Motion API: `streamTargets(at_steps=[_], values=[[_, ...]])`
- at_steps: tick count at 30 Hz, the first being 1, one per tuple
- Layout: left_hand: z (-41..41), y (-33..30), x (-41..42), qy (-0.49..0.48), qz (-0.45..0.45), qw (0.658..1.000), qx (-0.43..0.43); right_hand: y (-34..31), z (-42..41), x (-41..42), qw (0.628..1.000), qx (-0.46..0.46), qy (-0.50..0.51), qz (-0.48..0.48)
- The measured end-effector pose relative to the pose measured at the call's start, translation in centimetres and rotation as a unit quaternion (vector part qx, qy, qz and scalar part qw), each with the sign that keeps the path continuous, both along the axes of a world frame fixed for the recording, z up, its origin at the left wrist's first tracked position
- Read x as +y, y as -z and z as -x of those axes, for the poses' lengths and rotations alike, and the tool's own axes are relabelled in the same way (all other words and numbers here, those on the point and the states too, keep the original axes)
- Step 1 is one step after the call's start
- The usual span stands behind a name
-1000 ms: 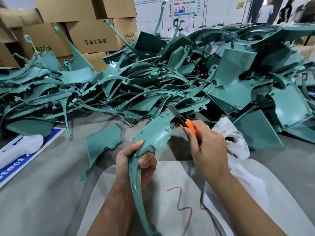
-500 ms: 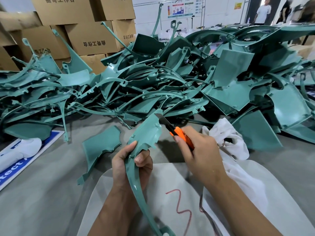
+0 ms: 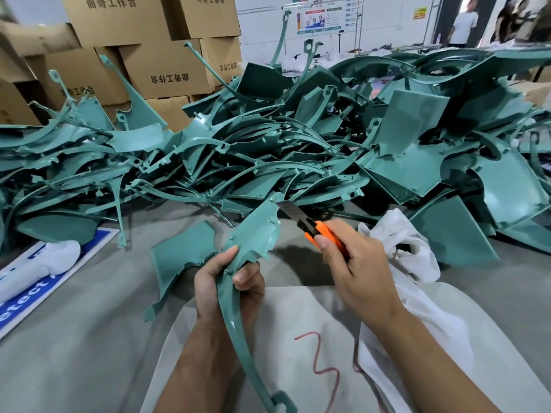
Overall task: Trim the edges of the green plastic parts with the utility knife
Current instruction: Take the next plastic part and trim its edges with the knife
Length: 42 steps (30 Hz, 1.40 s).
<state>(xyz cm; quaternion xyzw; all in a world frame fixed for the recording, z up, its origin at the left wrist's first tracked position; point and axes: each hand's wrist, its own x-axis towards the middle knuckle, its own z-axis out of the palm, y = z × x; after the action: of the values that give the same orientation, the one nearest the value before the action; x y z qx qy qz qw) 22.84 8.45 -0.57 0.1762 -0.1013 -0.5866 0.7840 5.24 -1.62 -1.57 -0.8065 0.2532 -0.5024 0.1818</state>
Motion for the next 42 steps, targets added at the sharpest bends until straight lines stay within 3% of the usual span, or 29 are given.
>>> streamTargets(at_steps=[9, 23, 42], values=[[0.4, -0.6, 0.1, -0.023, -0.015, 0.999, -0.028, 0.1, -0.5, 0.5, 0.999, 0.023, 0.025, -0.009], [1.4, -0.3, -0.1, 0.010, -0.006, 0.993, 0.116, 0.2, -0.9, 1.2, 0.999, 0.042, -0.004, 0.030], [1.5, 1.1, -0.1, 0.110, 0.047, 0.978, 0.171, 0.3, -1.1, 0.9, 1.000, 0.013, 0.000, 0.011]])
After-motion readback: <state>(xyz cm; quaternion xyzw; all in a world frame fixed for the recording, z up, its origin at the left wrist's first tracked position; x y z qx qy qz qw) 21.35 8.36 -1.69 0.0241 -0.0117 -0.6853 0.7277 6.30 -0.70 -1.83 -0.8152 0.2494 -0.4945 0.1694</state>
